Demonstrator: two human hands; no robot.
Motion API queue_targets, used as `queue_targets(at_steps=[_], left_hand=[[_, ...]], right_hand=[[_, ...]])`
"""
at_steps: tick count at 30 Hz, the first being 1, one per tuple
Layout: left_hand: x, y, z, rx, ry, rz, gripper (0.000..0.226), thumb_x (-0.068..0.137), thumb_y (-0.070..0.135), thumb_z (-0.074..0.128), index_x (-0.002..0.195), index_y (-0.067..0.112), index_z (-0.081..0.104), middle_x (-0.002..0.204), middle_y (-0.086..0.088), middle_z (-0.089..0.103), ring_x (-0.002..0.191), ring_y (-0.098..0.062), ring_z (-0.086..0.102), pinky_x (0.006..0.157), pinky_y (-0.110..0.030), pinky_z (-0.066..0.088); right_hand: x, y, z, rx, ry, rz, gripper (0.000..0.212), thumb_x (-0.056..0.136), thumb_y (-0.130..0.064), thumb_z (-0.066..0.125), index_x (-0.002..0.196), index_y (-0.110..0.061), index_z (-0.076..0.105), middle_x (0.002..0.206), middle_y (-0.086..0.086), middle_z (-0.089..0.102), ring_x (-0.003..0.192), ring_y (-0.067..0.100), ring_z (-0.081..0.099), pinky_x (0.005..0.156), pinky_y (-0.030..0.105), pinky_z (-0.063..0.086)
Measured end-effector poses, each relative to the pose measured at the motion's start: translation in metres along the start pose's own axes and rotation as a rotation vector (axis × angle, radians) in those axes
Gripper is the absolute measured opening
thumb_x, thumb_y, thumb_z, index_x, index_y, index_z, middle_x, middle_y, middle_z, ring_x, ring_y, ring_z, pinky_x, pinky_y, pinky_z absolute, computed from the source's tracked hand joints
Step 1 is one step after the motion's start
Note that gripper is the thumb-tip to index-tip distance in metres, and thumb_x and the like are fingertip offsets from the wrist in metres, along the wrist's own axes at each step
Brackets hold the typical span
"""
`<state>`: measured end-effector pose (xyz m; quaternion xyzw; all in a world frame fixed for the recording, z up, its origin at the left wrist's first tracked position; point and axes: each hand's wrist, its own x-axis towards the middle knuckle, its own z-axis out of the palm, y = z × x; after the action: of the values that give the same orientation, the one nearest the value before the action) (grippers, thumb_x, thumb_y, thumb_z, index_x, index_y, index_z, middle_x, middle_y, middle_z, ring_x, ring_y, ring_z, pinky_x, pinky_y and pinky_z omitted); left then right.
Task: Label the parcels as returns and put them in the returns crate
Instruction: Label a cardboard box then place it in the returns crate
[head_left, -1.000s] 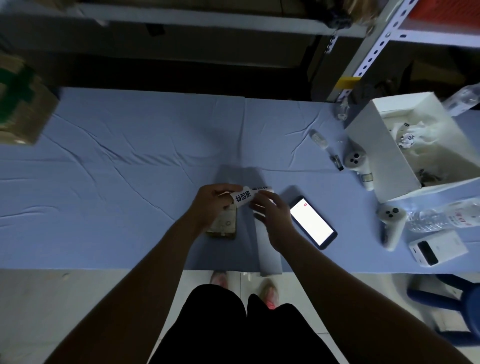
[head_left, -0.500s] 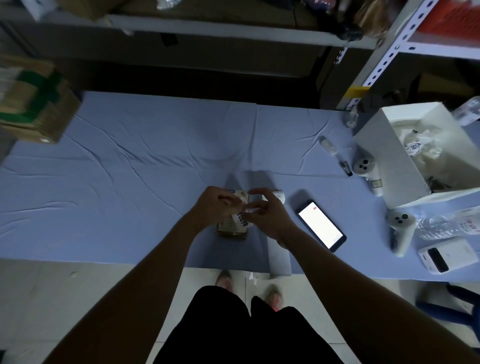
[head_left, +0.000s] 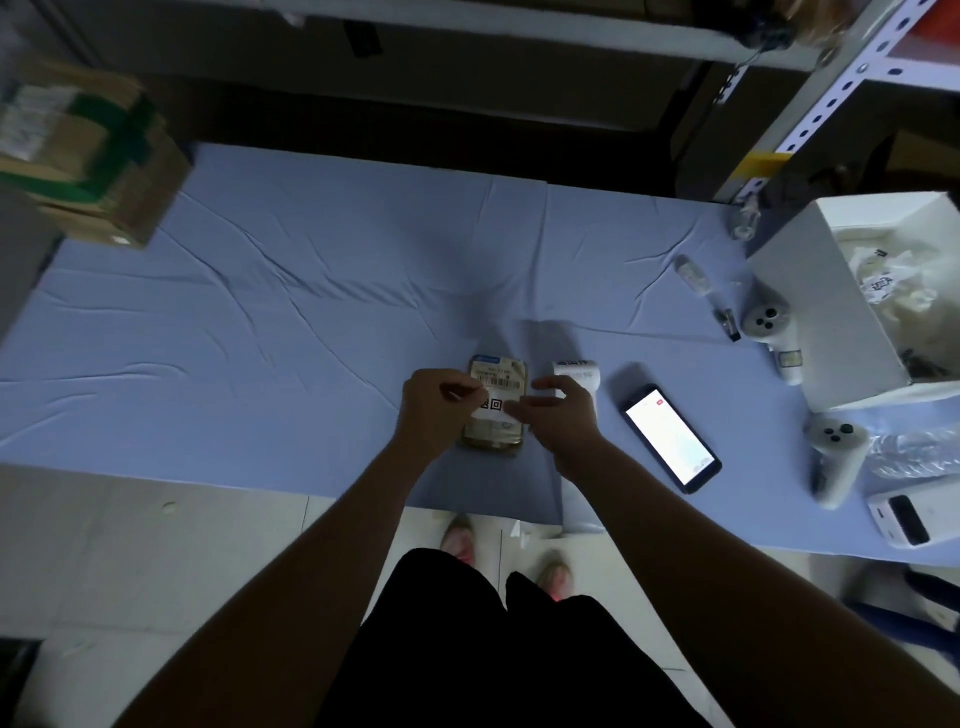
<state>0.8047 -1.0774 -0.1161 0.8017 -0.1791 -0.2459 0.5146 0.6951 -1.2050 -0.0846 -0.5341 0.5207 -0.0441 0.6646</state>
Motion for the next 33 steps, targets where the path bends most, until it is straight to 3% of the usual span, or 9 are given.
queue_targets(at_steps=[4, 7, 10, 13, 16, 19, 23, 28, 33], left_hand=[[-0.01, -0.012, 0.01, 0.112, 0.06, 0.067, 0.007, 0.079, 0.009, 0.08, 0.084, 0.006, 0.077, 0.081, -0.007, 0.075, 0.069, -0.014, 0.069, 0.064, -0.024, 0.058], [-0.009, -0.023, 0.016, 0.24, 0.077, 0.144, 0.007, 0.082, 0.01, 0.077, 0.086, 0.004, 0.076, 0.086, -0.011, 0.075, 0.075, -0.021, 0.07, 0.065, -0.022, 0.055], [-0.011, -0.029, 0.022, 0.375, 0.065, 0.215, 0.008, 0.085, 0.009, 0.072, 0.085, 0.001, 0.073, 0.085, -0.015, 0.071, 0.074, -0.03, 0.067, 0.064, -0.034, 0.056], [-0.016, -0.031, 0.026, 0.477, 0.059, 0.245, 0.01, 0.088, 0.012, 0.068, 0.089, 0.002, 0.067, 0.09, -0.016, 0.061, 0.072, -0.034, 0.064, 0.06, -0.038, 0.054], [-0.016, -0.03, 0.021, 0.497, 0.076, 0.149, 0.029, 0.089, 0.022, 0.068, 0.113, 0.008, 0.06, 0.105, -0.013, 0.051, 0.082, -0.032, 0.062, 0.065, -0.04, 0.056], [-0.013, -0.033, 0.015, 0.521, -0.061, 0.232, 0.029, 0.092, 0.024, 0.066, 0.119, 0.015, 0.064, 0.116, -0.008, 0.048, 0.098, -0.027, 0.062, 0.077, -0.042, 0.059], [-0.012, -0.044, 0.007, 0.345, -0.127, 0.186, 0.035, 0.085, 0.025, 0.076, 0.116, 0.01, 0.068, 0.122, -0.01, 0.058, 0.107, -0.026, 0.063, 0.086, -0.033, 0.055], [-0.015, -0.044, 0.002, 0.132, -0.112, 0.043, 0.041, 0.082, 0.013, 0.076, 0.121, 0.01, 0.062, 0.116, -0.007, 0.072, 0.103, -0.022, 0.07, 0.087, -0.034, 0.059], [-0.031, -0.039, -0.019, 0.103, -0.056, 0.017, 0.041, 0.088, 0.009, 0.071, 0.128, 0.008, 0.063, 0.118, -0.008, 0.071, 0.101, -0.018, 0.067, 0.079, -0.013, 0.052]], right_hand=[[0.004, 0.013, 0.011, -0.304, 0.184, -0.124, 0.035, 0.063, -0.008, 0.09, 0.08, -0.015, 0.06, 0.079, 0.003, 0.07, 0.074, 0.017, 0.068, 0.058, 0.029, 0.056], [0.005, 0.018, 0.018, -0.467, 0.218, -0.21, 0.023, 0.07, -0.01, 0.084, 0.076, -0.013, 0.062, 0.077, 0.0, 0.066, 0.069, 0.01, 0.061, 0.047, 0.01, 0.044], [0.005, 0.025, 0.024, -0.64, 0.222, -0.289, 0.014, 0.08, -0.006, 0.076, 0.078, -0.016, 0.065, 0.083, -0.002, 0.066, 0.076, 0.011, 0.061, 0.049, 0.005, 0.035], [0.003, 0.032, 0.031, -0.868, 0.231, -0.361, 0.005, 0.09, -0.013, 0.068, 0.088, -0.011, 0.072, 0.102, 0.005, 0.067, 0.082, 0.017, 0.06, 0.056, 0.012, 0.039], [0.0, 0.035, 0.032, -1.04, 0.298, -0.423, 0.014, 0.088, -0.025, 0.073, 0.1, -0.018, 0.075, 0.113, 0.001, 0.06, 0.101, 0.021, 0.055, 0.078, 0.03, 0.045], [0.004, 0.044, 0.025, -0.915, 0.286, -0.364, 0.019, 0.088, -0.029, 0.074, 0.104, -0.02, 0.076, 0.117, 0.0, 0.06, 0.107, 0.02, 0.055, 0.085, 0.03, 0.048], [0.002, 0.05, 0.02, -0.575, 0.196, -0.293, 0.023, 0.093, -0.016, 0.067, 0.115, -0.014, 0.071, 0.113, 0.003, 0.071, 0.088, 0.012, 0.067, 0.058, 0.003, 0.046], [-0.004, 0.049, 0.023, -0.44, 0.124, -0.199, 0.035, 0.094, -0.001, 0.055, 0.128, -0.01, 0.063, 0.116, 0.004, 0.07, 0.104, 0.022, 0.068, 0.072, 0.018, 0.057], [-0.022, 0.044, 0.033, -0.401, 0.027, -0.272, 0.032, 0.092, 0.002, 0.055, 0.119, -0.009, 0.069, 0.103, 0.0, 0.071, 0.089, 0.015, 0.068, 0.053, 0.007, 0.049]])
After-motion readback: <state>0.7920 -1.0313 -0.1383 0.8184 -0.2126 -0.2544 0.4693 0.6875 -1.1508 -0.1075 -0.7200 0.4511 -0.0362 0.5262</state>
